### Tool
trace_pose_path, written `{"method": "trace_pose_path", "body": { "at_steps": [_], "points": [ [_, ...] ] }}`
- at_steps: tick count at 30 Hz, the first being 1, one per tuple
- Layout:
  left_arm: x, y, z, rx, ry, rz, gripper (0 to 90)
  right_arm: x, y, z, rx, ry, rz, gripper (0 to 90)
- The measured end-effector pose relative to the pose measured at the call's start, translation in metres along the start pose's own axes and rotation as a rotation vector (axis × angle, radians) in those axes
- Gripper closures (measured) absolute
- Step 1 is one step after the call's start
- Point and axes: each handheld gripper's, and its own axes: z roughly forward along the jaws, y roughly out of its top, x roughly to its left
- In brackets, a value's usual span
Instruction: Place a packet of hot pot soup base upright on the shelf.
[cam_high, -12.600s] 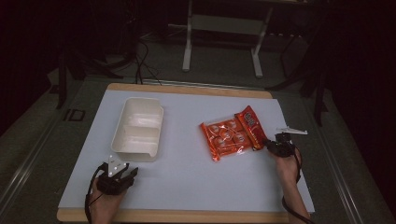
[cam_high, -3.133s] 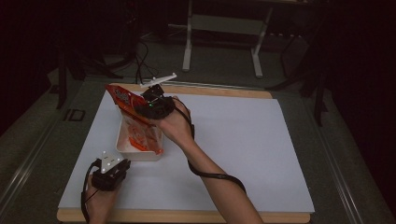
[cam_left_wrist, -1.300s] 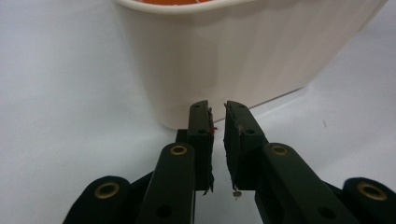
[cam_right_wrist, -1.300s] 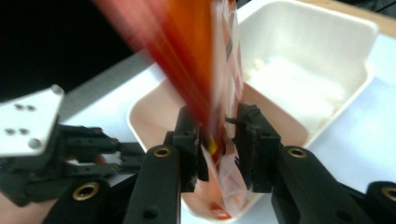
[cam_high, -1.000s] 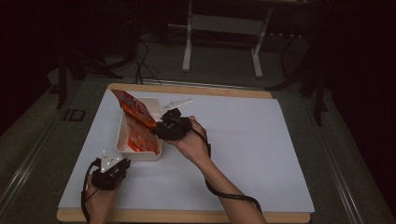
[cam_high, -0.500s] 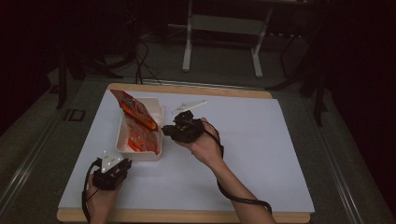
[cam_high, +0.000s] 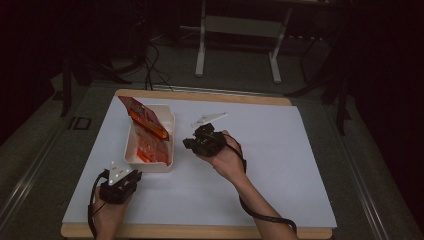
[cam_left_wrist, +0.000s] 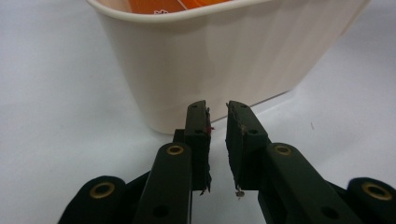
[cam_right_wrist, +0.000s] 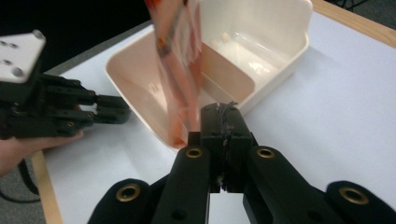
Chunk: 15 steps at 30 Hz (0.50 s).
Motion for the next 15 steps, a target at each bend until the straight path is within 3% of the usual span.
{"method": "trace_pose_path", "body": {
  "at_steps": [9, 11, 15],
  "points": [
    [-0.005, 0.001, 0.001, -0.002, -0.02, 0.011, 77.4, -0.021, -0.022, -0.004, 0.01, -0.022, 0.049, 89.4],
    [-0.008, 0.002, 0.002, 0.006, -0.033, 0.029, 77.2, -0.028, -0.029, -0.006, 0.013, -0.034, 0.063, 89.2],
    [-0.013, 0.002, 0.004, 0.014, -0.046, 0.047, 76.8, -0.042, -0.043, -0.011, 0.013, -0.059, 0.085, 83.5]
  ]
}}
